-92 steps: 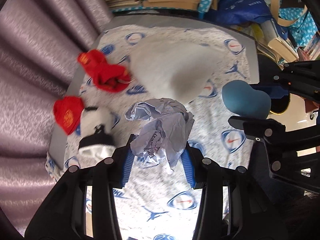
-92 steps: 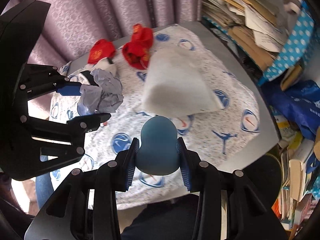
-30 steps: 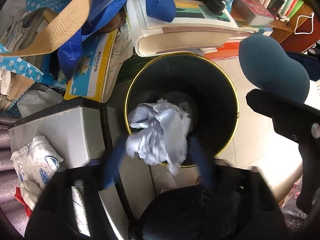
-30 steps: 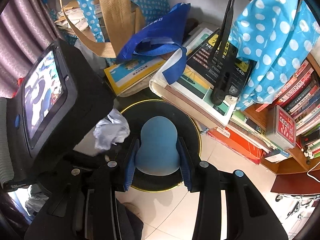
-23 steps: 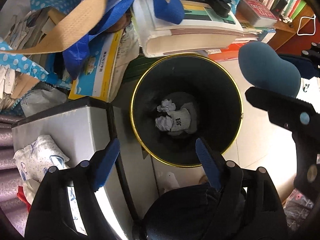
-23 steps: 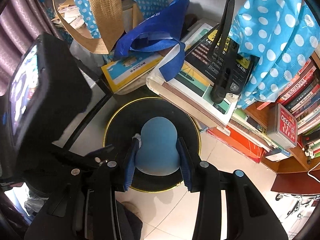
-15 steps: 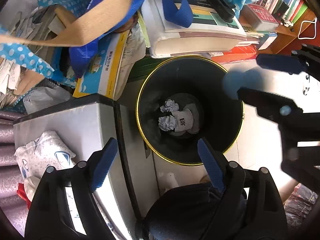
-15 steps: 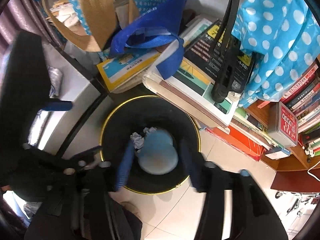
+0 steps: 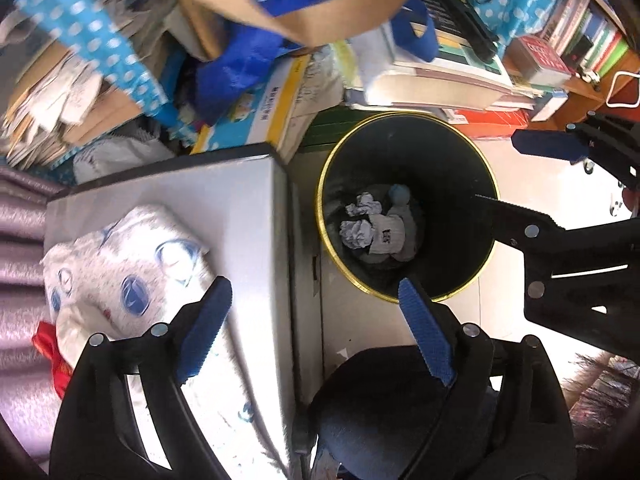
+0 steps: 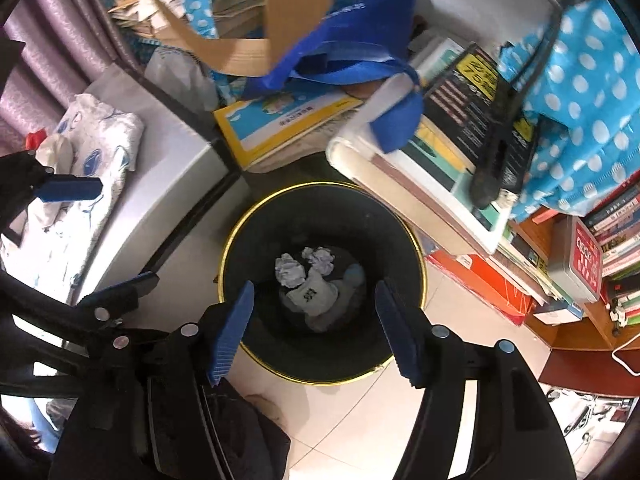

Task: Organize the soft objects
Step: 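Move both tools back over the bed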

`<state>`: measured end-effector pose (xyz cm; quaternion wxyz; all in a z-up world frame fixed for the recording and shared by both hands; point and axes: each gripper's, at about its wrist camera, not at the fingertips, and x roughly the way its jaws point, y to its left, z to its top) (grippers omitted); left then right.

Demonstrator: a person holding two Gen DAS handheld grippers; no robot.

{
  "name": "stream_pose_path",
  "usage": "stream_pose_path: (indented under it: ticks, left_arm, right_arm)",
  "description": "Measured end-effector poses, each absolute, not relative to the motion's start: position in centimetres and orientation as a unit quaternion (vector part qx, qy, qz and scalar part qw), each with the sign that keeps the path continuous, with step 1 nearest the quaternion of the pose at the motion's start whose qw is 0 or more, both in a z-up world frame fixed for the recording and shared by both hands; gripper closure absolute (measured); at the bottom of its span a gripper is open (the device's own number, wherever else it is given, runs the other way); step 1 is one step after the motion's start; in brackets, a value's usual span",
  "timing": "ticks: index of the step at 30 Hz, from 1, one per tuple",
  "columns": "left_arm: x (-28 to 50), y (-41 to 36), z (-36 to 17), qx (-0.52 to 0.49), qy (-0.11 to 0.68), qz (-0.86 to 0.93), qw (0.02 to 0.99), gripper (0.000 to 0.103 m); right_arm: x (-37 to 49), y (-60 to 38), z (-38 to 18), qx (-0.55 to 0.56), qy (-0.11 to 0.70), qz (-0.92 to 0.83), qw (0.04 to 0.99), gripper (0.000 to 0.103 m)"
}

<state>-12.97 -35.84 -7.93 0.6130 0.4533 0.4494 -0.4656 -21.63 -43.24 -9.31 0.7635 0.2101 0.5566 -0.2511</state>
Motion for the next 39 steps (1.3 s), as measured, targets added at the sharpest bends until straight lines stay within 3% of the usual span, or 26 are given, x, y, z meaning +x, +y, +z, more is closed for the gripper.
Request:
stream_pose_path:
  ticks: [23, 39]
  left_arm:
    - [-5.6, -25.2, -4.4, 0.377, 0.489, -0.371, 0.693, 0.016]
    - [1.1, -16.1, -4.6, 0.318, 0.527, -0.266, 0.742, 0.013]
  right_arm:
    - [-13.1, -34.8, -7.6, 0.153, 0.564, -0.142, 0.799, 0.038]
    - [-6.4, -29.0, -6.6, 0.099, 0.559, -0.075, 0.820, 0.033]
